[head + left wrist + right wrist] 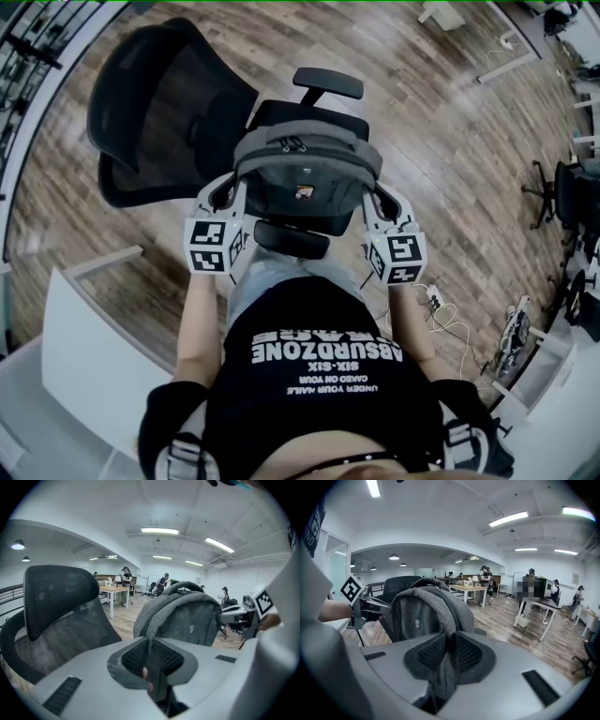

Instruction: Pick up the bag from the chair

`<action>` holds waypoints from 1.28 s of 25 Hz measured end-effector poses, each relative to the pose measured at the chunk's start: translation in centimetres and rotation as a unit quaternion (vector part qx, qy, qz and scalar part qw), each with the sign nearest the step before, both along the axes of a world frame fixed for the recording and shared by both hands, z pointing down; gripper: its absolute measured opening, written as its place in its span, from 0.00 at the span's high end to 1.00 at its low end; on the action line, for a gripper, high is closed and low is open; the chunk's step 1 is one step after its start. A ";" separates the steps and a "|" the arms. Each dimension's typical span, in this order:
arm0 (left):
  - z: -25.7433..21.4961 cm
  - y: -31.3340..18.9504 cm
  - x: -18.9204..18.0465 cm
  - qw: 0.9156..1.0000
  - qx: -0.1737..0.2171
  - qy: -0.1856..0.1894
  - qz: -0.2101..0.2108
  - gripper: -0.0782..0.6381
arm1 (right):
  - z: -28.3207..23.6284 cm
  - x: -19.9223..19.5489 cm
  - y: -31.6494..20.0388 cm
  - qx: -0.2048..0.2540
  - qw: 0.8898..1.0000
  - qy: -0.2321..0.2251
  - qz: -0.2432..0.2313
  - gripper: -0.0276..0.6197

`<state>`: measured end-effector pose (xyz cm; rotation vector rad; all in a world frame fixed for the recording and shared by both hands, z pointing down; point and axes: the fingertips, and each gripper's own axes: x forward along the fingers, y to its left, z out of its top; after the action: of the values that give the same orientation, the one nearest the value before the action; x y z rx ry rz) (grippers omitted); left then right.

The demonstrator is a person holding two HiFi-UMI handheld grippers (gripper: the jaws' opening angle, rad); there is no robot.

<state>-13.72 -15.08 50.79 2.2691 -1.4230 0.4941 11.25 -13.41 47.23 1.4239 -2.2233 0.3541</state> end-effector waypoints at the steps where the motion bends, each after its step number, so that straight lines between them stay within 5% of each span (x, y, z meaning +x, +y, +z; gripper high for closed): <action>1: -0.4 -0.1 0.0 1.000 0.004 0.002 -0.001 0.82 | -0.3 0.0 0.0 0.003 1.000 -0.003 0.000 0.86; 32: -10.2 -0.3 -0.4 0.992 0.108 0.056 -0.016 0.82 | -8.8 -0.1 0.0 0.063 0.992 -0.112 0.018 0.86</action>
<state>-14.14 -15.33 40.64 2.3940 -1.5171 0.2055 11.16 -13.43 38.46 1.5580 -2.4400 0.4085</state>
